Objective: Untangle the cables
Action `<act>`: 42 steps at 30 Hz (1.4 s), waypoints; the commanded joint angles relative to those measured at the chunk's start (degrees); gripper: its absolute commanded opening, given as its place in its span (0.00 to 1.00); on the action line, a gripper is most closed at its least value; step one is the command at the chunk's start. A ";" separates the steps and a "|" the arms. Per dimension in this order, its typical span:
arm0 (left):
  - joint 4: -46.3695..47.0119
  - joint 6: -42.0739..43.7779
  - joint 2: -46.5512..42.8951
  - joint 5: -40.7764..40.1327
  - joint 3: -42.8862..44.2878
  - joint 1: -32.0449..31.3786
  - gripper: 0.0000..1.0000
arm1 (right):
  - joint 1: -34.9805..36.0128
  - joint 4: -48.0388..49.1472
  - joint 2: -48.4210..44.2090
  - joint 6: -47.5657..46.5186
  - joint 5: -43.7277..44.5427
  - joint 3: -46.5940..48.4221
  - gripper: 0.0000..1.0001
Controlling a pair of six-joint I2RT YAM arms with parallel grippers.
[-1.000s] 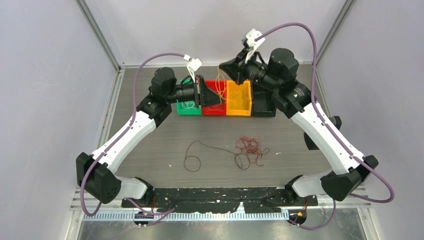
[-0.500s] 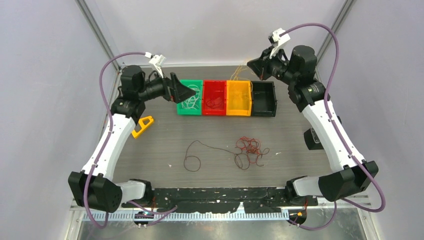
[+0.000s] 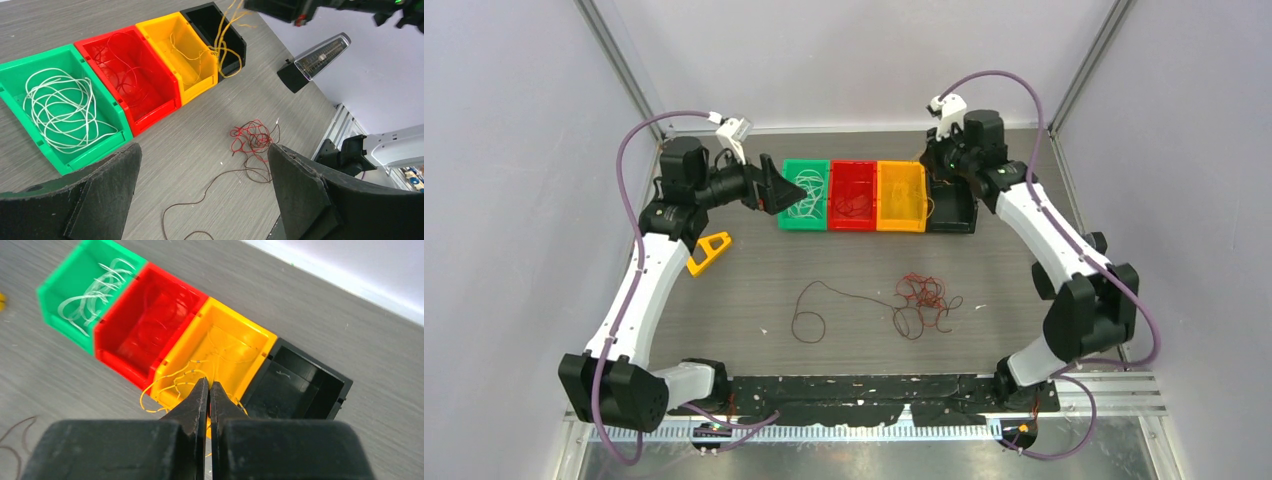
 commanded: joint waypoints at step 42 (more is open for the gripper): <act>-8.03 7.02 -4.33 -3.63 -1.04 4.18 0.99 | 0.85 15.03 28.07 4.91 4.89 7.69 0.32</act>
